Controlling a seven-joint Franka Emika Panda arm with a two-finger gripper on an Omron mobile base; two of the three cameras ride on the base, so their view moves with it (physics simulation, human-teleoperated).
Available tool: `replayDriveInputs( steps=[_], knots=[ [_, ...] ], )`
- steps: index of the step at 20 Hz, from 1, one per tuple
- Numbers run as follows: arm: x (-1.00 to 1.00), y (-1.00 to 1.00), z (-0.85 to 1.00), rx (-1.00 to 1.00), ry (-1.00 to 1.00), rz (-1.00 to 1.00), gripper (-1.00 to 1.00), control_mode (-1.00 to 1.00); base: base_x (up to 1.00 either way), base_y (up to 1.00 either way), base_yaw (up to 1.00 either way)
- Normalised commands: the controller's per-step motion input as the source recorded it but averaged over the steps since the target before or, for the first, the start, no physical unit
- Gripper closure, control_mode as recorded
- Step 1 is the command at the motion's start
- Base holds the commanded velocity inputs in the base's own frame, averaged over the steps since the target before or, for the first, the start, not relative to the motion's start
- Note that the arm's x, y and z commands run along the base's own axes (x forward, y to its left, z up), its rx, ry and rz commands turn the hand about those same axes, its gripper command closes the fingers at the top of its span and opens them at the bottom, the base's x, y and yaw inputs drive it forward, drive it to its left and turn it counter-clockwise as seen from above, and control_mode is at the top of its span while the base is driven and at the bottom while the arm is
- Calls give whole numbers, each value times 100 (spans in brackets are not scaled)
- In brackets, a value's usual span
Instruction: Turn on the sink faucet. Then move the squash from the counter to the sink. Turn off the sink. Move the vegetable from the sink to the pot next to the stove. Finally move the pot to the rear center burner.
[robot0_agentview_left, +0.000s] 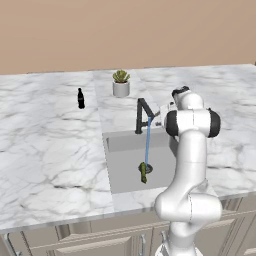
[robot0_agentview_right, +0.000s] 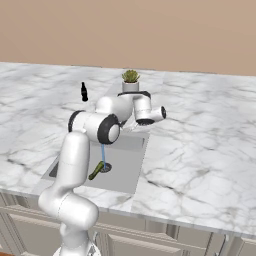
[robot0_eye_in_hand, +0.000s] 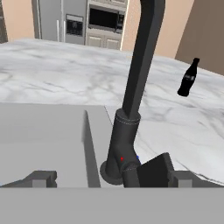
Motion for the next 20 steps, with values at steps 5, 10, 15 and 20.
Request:
replayDriveInputs(
  steps=[5, 10, 15, 20],
  knots=[
    [0, 31, 0, 0, 0, 7, -100, -100, 0, 0, 0],
    [0, 25, 0, 0, 0, 6, -100, -100, 0, 0, 0],
    [0, 38, 0, 0, 0, 6, -100, -100, 0, 0, 0],
    [-6, 54, 0, 0, 0, 5, -100, -100, 0, 0, 0]
  ],
)
